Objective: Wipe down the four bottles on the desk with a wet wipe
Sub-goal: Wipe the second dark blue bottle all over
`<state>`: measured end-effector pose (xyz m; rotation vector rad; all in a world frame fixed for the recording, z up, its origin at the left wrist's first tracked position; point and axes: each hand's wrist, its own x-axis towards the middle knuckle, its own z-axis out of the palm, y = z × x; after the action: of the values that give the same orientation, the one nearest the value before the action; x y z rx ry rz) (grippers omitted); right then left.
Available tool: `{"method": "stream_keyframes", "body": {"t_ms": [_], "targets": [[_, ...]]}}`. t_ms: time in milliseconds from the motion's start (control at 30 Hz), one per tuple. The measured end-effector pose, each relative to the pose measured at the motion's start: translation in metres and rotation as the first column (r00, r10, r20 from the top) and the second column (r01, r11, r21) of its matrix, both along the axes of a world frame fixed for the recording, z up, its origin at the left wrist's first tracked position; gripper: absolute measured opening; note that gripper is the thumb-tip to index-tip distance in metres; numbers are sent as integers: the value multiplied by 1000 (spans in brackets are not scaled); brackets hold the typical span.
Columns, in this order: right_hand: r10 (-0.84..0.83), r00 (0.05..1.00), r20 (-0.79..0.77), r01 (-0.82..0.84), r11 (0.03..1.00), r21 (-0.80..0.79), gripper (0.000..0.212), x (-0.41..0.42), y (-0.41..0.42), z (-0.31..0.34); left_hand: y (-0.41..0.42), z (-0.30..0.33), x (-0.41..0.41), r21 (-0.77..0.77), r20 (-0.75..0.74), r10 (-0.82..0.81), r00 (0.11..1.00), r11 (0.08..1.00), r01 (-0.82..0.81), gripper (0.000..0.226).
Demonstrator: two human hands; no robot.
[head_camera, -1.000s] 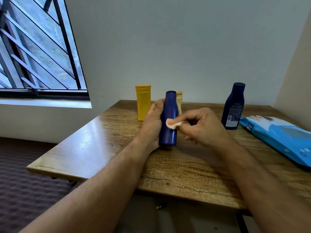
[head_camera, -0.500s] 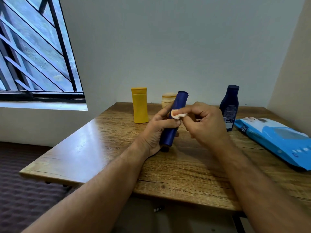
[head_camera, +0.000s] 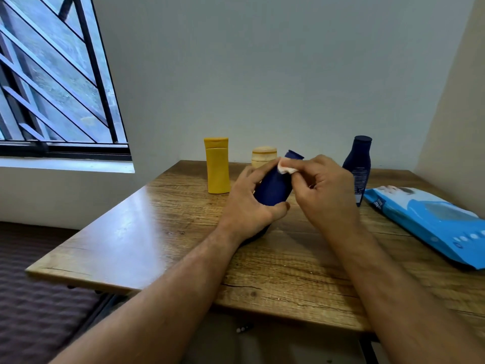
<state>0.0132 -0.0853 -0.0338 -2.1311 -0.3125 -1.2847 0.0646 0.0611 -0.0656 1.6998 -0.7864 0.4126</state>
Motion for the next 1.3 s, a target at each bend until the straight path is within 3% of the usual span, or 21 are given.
{"method": "stream_keyframes", "body": {"t_ms": [100, 233, 367, 433, 500, 633, 767, 833, 1000, 1067, 1200, 1300], "targets": [[7, 1000, 27, -9, 997, 74, 25, -3, -2, 3, 0, -1, 1, 15, -28, -55, 998, 998, 56, 79], [160, 986, -38, -160, 987, 11, 26, -5, 0, 0, 4, 2, 1, -209, -195, -175, 965, 969, 133, 72], [195, 981, 0, -194, 977, 82, 27, -5, 0, 2, 3, 2, 4, -381, -340, -397, 853, 887, 261, 57], [225, 974, -19, -219, 962, 165, 27, -6, 2, 4, 2, 4, 3, -430, -395, -460, 795, 858, 283, 53], [219, 973, -76, -206, 967, 148, 23, -6, 4, 2, 1, 5, 0, -467, -425, -496, 757, 837, 285, 53], [342, 901, -266, -339, 939, 60, 18, -7, 10, -2, 1, 10, 0, -600, -496, -516, 698, 785, 154, 48], [423, 748, -511, -460, 886, 60, 27, -14, 13, -4, 5, 11, 4, -587, -515, -475, 714, 802, 109, 58], [400, 774, -492, -442, 896, 33, 24, -12, 13, -4, 4, 11, 3, -563, -538, -452, 711, 821, 96, 57], [298, 934, -196, -262, 947, 188, 19, -4, 11, -4, -3, 6, 2, -481, -573, -468, 673, 857, 186, 64], [245, 955, -165, -221, 964, 149, 22, -2, 8, -3, -5, 7, -1, -460, -575, -467, 671, 863, 207, 61], [299, 888, -350, -341, 938, -63, 28, -7, 12, -4, -5, 9, 4, -430, -564, -283, 775, 903, 17, 52], [354, 789, -501, -433, 900, -46, 31, -14, 14, -3, -4, 8, 11, -468, -587, -230, 776, 879, -93, 59]]}}
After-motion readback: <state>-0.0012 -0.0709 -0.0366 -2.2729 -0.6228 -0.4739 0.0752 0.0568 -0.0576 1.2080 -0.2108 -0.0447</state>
